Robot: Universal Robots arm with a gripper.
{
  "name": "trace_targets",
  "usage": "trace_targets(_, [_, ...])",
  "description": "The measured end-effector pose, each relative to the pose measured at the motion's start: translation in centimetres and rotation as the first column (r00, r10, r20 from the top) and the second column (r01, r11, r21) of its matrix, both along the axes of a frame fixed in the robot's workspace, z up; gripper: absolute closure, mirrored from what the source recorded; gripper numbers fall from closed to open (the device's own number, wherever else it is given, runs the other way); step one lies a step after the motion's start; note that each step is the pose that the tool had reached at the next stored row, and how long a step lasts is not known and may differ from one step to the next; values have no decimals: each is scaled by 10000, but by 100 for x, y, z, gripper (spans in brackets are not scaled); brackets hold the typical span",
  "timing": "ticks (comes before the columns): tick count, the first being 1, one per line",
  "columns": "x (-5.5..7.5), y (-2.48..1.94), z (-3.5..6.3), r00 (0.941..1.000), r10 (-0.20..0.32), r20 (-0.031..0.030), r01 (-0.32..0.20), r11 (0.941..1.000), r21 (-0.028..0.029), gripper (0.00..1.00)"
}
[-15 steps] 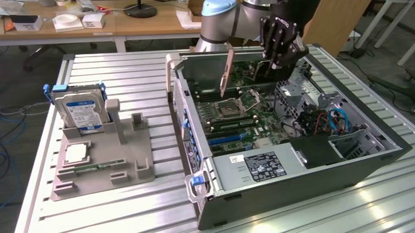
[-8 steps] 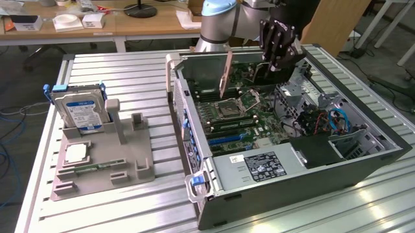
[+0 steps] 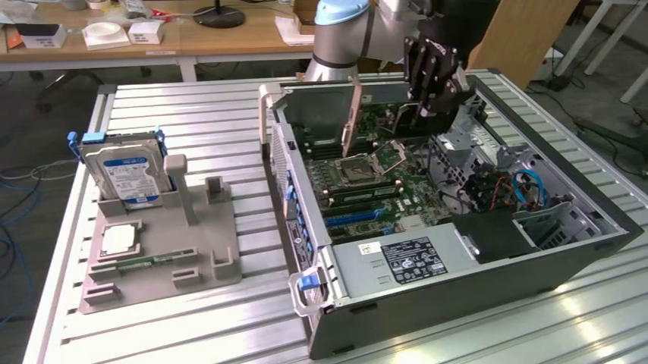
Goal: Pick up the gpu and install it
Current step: 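Insert the gpu into the slot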
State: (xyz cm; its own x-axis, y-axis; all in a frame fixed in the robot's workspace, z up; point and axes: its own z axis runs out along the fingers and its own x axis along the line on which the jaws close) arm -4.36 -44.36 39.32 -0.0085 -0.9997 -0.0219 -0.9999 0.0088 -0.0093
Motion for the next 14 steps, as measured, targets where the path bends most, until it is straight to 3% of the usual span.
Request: trace_targets(14, [0,-5,-167,10000,2,-5,-2,10000,-31,73])
